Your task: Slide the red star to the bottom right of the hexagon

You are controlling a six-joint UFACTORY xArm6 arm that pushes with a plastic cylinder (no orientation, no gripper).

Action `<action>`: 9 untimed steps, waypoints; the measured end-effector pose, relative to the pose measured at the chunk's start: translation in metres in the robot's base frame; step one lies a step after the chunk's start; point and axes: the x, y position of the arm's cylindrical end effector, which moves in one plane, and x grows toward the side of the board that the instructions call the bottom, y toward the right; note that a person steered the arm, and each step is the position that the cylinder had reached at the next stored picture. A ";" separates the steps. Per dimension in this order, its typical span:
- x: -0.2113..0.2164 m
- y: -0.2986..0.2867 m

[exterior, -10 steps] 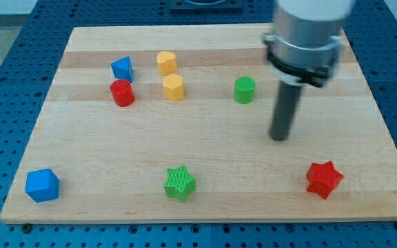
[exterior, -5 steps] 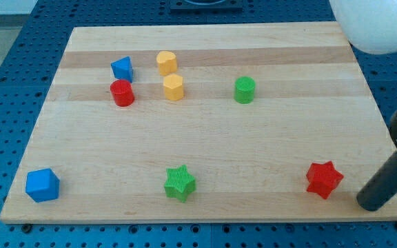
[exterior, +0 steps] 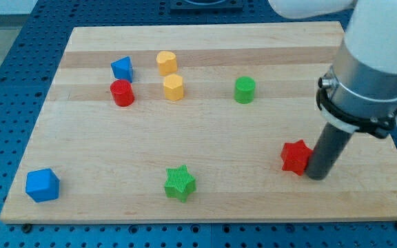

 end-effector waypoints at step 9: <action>-0.130 -0.072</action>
